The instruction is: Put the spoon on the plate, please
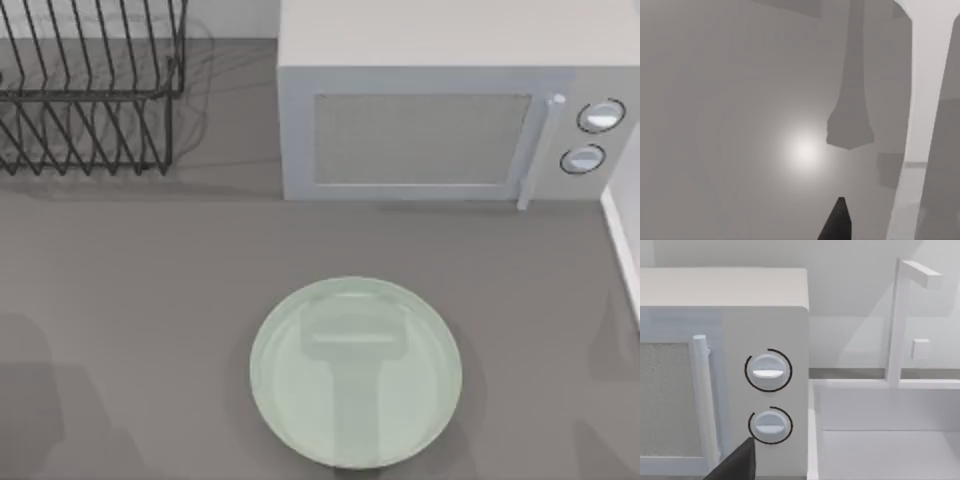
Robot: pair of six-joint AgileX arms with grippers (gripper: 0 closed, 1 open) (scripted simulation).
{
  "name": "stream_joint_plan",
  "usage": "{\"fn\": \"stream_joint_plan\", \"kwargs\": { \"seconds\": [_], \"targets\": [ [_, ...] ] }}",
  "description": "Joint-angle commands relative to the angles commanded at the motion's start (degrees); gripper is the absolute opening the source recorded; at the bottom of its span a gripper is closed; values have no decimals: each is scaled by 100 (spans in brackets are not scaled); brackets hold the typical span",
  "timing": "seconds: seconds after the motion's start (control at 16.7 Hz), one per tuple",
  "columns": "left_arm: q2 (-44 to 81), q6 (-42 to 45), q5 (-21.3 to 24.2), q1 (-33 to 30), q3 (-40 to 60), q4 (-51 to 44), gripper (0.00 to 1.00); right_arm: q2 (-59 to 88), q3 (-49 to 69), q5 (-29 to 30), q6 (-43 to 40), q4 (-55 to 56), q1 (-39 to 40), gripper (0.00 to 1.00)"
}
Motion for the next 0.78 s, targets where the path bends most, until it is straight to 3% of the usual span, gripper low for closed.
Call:
{"fn": "stream_joint_plan", "kwargs": {
  "seconds": [0.18,0.36,0.78],
  "targets": [
    [169,-495,-10,-242,189,-50,0,0,0,0,0,0,0,100],
    [517,-1552,-30,-765,547,-157,0,0,0,0,0,0,0,100],
    [1629,-5756,-61,-2670,1535,-496,0,0,0,0,0,0,0,100]
  ]
}}
